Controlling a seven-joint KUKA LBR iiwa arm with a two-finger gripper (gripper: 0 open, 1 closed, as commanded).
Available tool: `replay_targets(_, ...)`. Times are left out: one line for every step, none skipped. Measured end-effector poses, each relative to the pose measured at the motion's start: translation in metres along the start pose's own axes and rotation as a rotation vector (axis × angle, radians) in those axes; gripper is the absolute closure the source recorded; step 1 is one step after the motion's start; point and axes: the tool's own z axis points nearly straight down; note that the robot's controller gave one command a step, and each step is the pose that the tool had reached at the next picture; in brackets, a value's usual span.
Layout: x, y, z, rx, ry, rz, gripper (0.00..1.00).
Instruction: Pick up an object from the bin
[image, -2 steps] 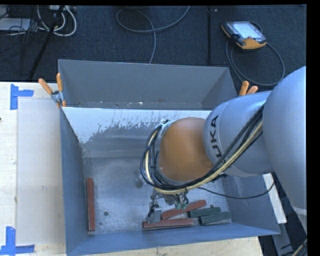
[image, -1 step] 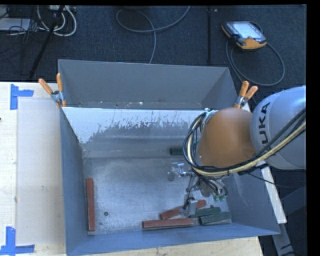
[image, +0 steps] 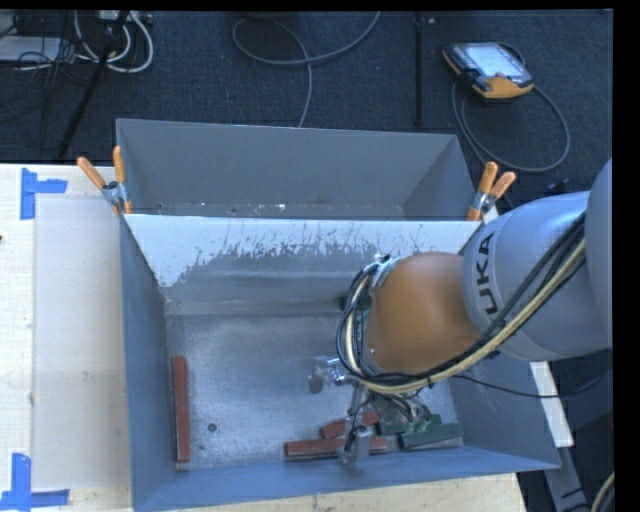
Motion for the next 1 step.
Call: replay_targets(-0.0139,-0.0106,0.0293,0.002,-0.003,-0.017,0.00)
